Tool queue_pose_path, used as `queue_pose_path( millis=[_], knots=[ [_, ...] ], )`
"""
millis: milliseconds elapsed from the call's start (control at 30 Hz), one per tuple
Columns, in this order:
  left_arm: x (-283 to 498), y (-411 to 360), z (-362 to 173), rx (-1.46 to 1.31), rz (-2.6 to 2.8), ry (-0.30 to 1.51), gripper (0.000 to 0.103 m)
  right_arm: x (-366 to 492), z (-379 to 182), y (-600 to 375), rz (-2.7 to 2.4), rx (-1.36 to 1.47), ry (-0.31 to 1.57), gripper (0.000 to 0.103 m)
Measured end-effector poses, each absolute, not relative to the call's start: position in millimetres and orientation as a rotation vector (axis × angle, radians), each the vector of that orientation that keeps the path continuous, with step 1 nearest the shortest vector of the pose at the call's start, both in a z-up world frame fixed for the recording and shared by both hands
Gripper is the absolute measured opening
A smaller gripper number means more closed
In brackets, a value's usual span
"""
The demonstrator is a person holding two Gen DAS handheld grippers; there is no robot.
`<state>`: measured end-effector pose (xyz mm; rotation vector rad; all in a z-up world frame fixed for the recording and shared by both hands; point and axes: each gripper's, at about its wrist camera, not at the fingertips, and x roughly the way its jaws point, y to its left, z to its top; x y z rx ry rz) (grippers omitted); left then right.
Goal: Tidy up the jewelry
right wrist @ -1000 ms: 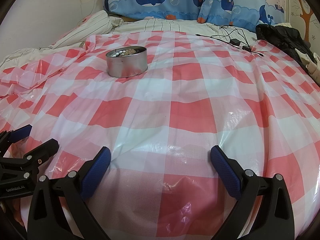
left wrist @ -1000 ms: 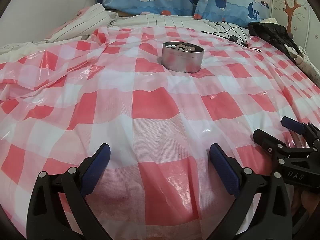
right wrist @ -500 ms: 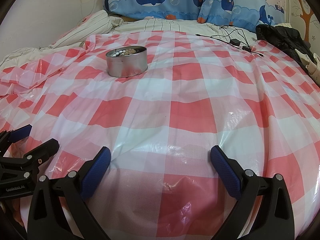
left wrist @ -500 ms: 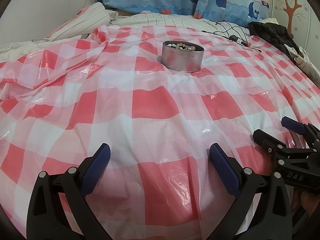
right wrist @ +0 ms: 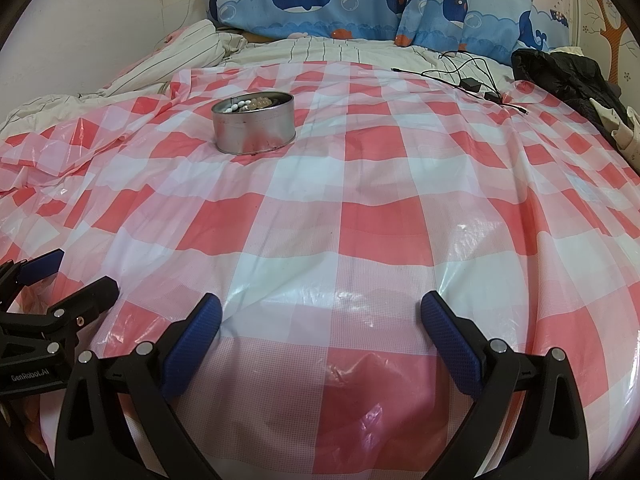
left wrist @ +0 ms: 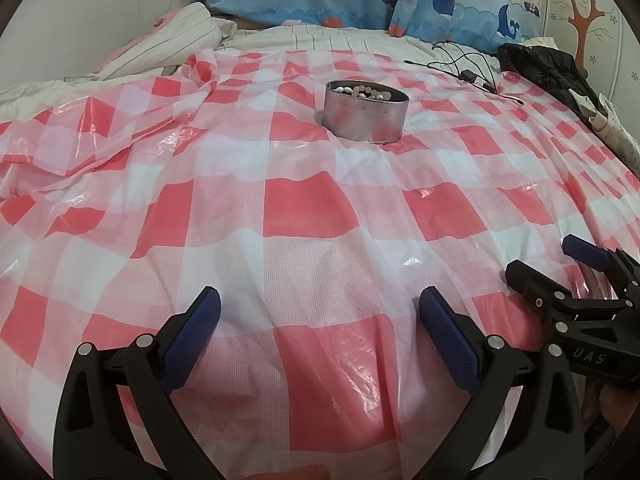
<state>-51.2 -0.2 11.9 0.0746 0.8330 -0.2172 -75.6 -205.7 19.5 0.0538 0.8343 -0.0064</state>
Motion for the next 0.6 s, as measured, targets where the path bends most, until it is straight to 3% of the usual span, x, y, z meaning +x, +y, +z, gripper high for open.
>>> queue_pose_path(
  millis=[600],
  knots=[
    [-53.0, -2.0, 7.8, 0.051, -0.207, 0.821, 0.096, -75.7, 19.8, -205.0, -0.007, 0.052, 0.835, 0.096]
  ],
)
